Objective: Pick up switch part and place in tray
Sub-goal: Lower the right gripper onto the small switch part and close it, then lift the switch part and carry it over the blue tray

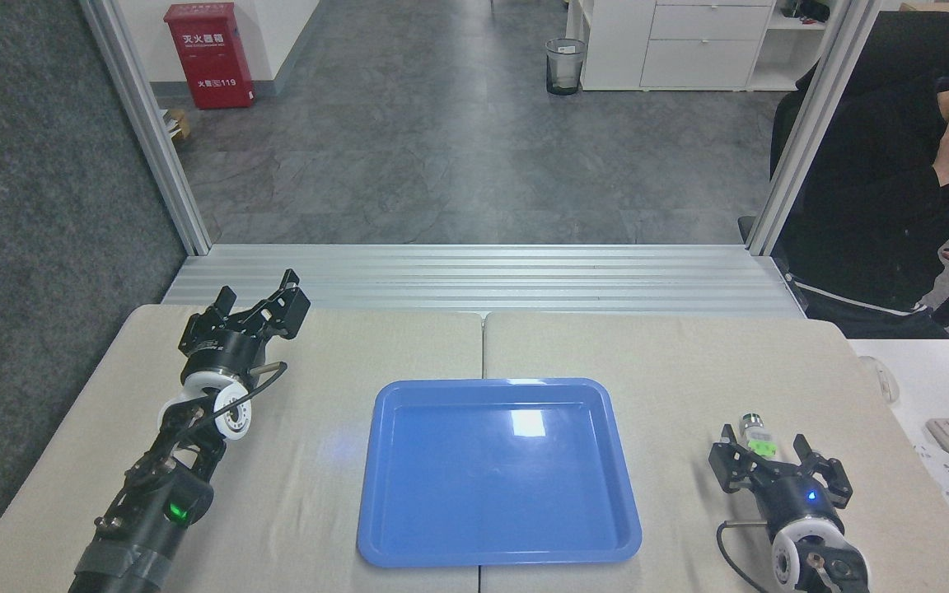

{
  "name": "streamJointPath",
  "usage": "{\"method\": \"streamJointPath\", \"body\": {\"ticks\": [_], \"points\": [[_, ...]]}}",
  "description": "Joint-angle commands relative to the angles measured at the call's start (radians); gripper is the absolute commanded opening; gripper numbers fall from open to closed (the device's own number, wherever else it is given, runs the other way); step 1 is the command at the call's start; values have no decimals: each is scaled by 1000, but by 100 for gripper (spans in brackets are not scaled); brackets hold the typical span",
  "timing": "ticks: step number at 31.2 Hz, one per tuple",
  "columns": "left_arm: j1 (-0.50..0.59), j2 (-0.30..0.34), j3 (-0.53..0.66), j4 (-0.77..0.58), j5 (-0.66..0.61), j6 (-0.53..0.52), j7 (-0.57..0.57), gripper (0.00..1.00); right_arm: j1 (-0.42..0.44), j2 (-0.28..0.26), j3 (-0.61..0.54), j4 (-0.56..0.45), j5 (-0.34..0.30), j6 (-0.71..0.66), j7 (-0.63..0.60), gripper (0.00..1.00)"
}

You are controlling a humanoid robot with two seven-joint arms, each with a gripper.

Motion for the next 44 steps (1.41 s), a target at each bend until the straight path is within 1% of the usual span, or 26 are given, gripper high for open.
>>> {"method": "streamJointPath", "body": {"ticks": [1,4,5,6,7,8,10,11,13,16,18,21,22,24,26,28,29,31,34,37,41,44], "points": [[0,0,0,0,0,1,1,100,19,17,102,77,7,17,0,78],[0,0,0,0,0,1,1,100,13,19,121,78,5,51,-1,74],[0,-1,0,0,0,1,-1,100,11,20,121,78,4,54,-1,69],[0,0,0,0,0,1,1,100,10,25,121,78,4,52,-1,59],[0,0,0,0,0,1,1,100,8,27,119,77,4,54,-1,44],[-1,-1,0,0,0,1,-1,100,7,28,116,77,4,52,-1,26],[0,0,0,0,0,1,-1,100,4,28,107,75,2,54,-3,6],[0,-1,0,0,0,1,1,100,-1,30,103,69,0,57,-6,0],[0,0,0,0,0,1,-1,100,-30,34,99,51,-4,69,-12,0],[0,0,0,0,0,1,-1,100,-74,62,102,-20,-4,115,-16,0],[0,0,0,0,0,1,1,100,-104,77,109,-87,0,137,-12,0],[0,0,0,0,0,1,1,100,-119,82,142,-240,8,144,-4,0],[0,0,0,0,0,1,1,100,-119,85,176,-292,20,144,7,0],[0,-1,0,0,0,1,1,100,-121,106,269,-366,72,144,59,0],[0,0,0,0,0,1,-1,100,-118,155,358,-405,144,143,85,0],[0,0,0,0,0,1,-1,100,-110,212,420,-411,192,137,89,0],[0,0,0,0,0,1,1,100,-108,241,449,-411,204,135,91,0],[0,0,0,0,0,1,1,100,-104,276,492,-411,215,135,103,0],[0,-1,0,0,0,1,-1,100,-72,287,541,-399,229,144,148,0],[-1,0,0,0,0,1,1,100,-18,286,544,-361,232,156,185,0],[0,0,0,0,0,1,-1,100,27,272,534,-282,232,180,182,0],[0,0,0,0,0,1,1,100,39,264,532,-247,232,181,178,0]]}}
